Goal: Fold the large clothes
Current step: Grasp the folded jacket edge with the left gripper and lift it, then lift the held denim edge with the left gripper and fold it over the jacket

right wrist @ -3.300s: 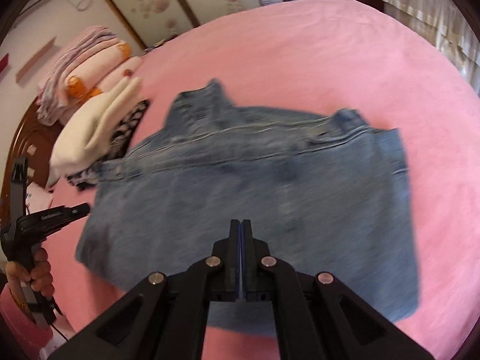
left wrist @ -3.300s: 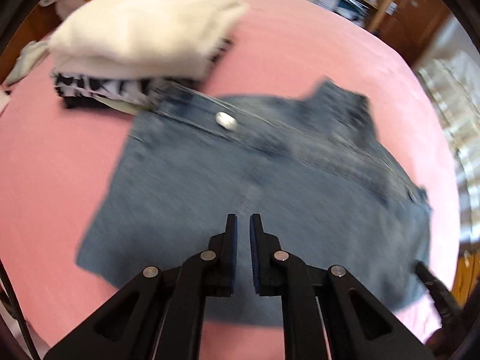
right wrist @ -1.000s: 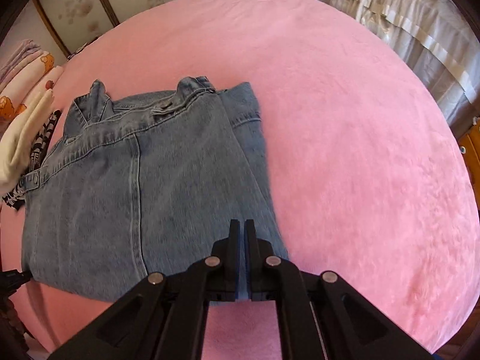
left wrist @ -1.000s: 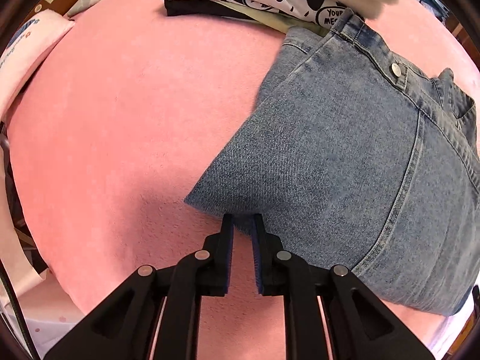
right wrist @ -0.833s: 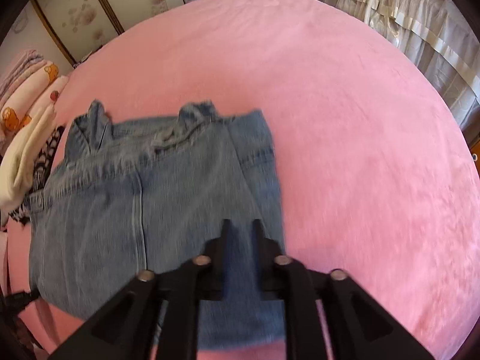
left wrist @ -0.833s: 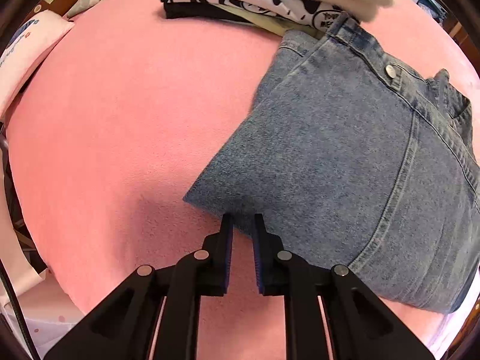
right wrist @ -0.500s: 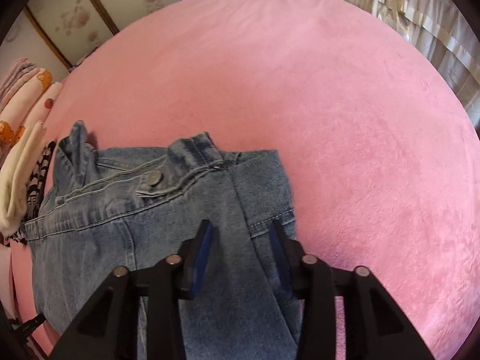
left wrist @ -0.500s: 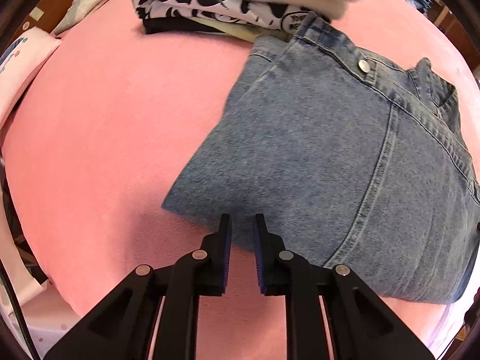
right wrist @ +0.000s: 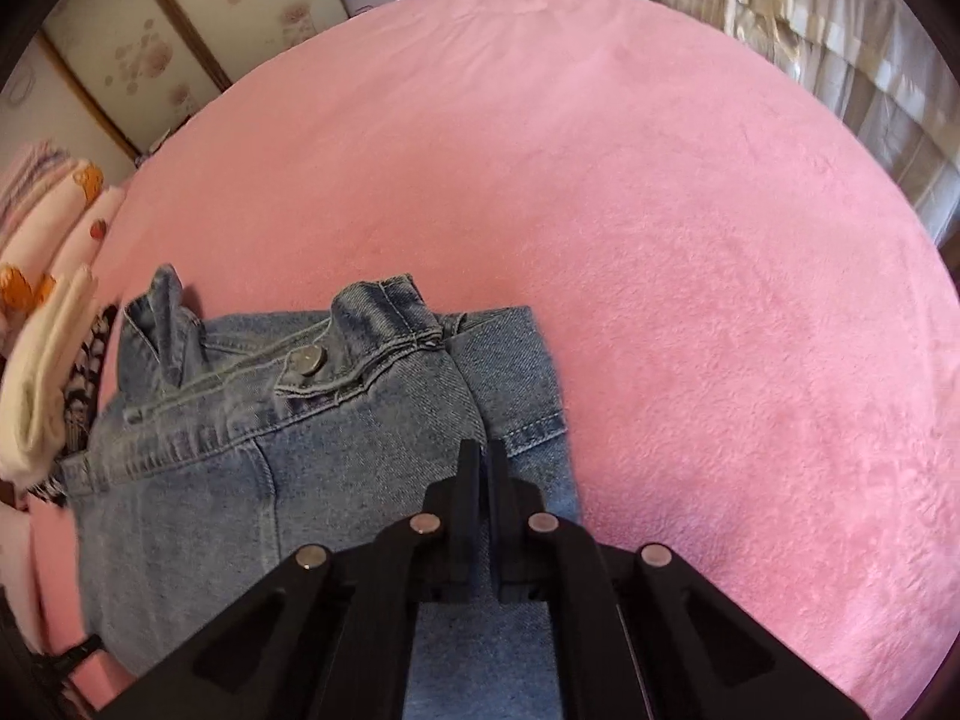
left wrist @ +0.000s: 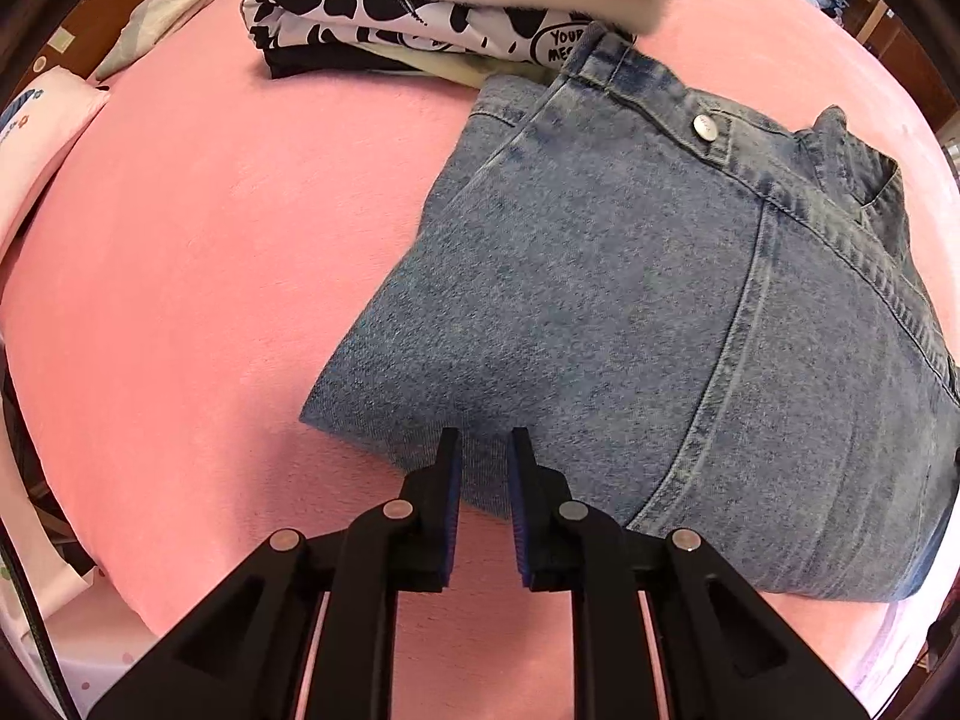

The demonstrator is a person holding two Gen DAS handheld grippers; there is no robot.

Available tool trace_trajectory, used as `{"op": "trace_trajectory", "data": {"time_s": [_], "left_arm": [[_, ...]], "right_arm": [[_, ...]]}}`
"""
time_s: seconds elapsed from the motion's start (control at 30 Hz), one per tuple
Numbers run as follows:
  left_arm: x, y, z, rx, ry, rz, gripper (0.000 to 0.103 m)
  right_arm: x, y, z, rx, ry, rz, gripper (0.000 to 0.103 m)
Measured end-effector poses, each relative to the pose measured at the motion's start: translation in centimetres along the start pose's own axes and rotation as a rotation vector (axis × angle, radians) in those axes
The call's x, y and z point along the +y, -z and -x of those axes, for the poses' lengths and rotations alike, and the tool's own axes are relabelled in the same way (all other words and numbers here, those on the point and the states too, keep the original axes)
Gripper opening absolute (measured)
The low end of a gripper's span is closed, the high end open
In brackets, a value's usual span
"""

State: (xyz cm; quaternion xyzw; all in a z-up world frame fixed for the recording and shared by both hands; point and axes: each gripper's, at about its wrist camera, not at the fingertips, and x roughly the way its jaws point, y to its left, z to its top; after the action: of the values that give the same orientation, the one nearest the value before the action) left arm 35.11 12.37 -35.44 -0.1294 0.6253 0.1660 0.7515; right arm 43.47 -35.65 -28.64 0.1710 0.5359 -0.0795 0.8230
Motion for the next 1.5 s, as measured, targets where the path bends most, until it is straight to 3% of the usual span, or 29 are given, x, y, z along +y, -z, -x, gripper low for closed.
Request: {"op": "trace_trajectory", "data": {"time_s": [0.17,0.3,0.43,0.53,0.67,0.87,1.0,1.3,1.5], "left_arm": [[1.1,0.0,-0.7,0.028,0.001,0.032,0.014],[2.5,0.4,-0.7,0.049,0.047,0.081,0.030],[4.9,1.5,-1.2,0.111,0.190,0.181,0.048],[6.4,2.2,-1.9,0.126,0.291,0.252,0.049],[8.2,2.7,-4.2,0.186,0.441,0.334,0.050],[9.2,3.1,-6.7,0.191,0.570,0.378,0.050],[9.7,2.6,-7.2,0.152,0.648,0.363,0.050],[9.1,0.4,-8.9,0.105,0.826,0.378,0.050],[9.2,0.0,-10.2,0.091,0.920,0.427,0.049]], "right_arm": [[0.2,-0.2,-2.4,0.047,0.060,-0.068,0.002],[1.6,-0.5,-0.8,-0.008,0.097,-0.041,0.005],[3.6,-0.6,1.7,-0.056,0.099,-0.011,0.005],[6.3,-0.1,3.5,-0.099,0.073,0.032,0.005],[10.5,1.5,4.9,-0.096,-0.024,0.074,0.005],[17.0,4.9,3.7,-0.038,-0.122,0.128,0.005],[20.0,6.8,1.7,0.040,-0.173,0.128,0.005],[20.1,8.4,-1.6,0.148,-0.259,-0.076,0.005],[20.5,8.8,-2.1,0.169,-0.273,-0.099,0.005]]}}
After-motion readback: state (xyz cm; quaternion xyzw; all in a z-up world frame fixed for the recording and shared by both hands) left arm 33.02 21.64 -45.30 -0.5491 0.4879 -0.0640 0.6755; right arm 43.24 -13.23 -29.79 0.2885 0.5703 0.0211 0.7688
